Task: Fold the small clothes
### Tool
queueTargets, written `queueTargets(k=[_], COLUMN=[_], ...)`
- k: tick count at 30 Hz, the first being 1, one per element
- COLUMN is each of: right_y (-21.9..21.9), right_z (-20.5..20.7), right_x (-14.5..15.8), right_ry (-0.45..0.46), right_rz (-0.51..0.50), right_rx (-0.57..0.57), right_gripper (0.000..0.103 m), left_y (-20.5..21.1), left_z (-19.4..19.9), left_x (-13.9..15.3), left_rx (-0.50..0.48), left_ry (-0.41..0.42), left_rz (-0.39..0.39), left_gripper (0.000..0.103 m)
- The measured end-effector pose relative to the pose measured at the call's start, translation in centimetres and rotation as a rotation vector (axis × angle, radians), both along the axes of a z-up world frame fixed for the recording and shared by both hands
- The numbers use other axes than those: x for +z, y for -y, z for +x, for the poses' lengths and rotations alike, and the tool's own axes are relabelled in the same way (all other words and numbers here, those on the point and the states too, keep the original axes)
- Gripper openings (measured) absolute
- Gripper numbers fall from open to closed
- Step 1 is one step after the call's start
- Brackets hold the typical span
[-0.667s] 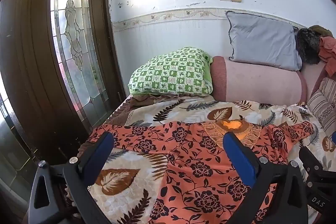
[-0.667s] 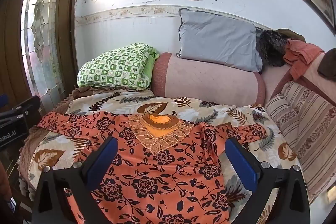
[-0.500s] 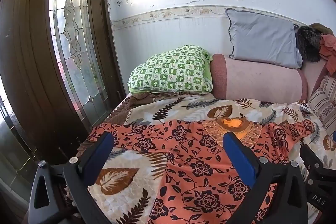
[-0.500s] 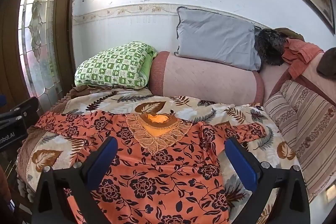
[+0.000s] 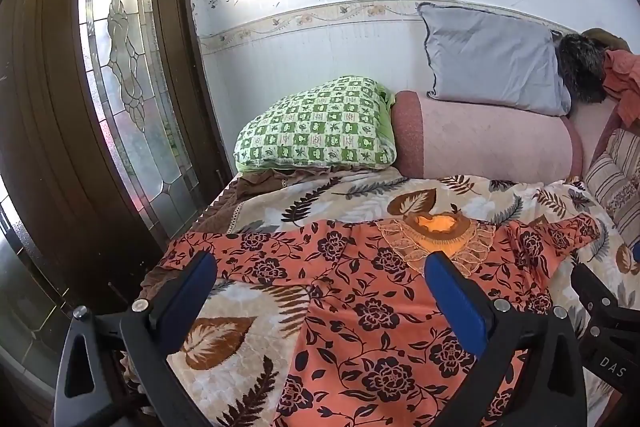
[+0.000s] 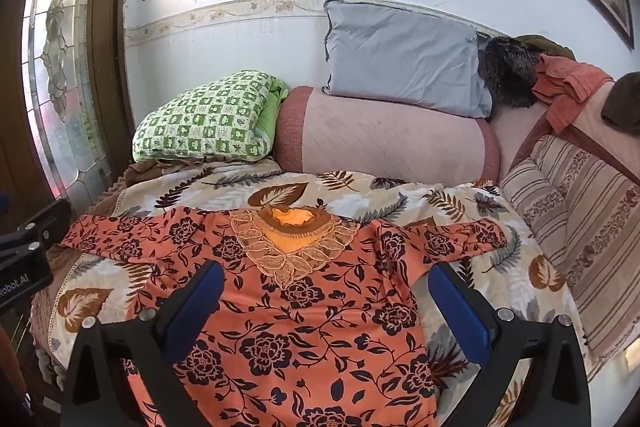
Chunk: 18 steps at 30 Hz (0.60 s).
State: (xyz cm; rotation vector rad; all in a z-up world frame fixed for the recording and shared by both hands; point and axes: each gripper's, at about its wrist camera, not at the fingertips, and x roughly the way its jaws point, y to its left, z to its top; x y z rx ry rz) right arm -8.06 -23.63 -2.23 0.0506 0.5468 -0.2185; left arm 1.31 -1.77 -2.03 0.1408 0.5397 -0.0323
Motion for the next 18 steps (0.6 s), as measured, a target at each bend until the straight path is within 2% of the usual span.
queueTargets(k=[9, 18], right_y=[0.4, 0.3], right_z=[-0.1, 0.0], right_x=[0.3, 0.3], right_ry=[0.006, 0.005], right_rz=[0.006, 0.006], right_rx=[-0.006, 0.002], right_gripper=[0.103, 0.103], left_y=[-0.1, -2.1], left_z=[-0.1, -0.3], left_x=[0.4, 1.0], left_rx=[0.01, 0.066], left_ry=[0.007, 0.03], left_rz=[0.006, 0.008], left_gripper=[0.103, 0.103])
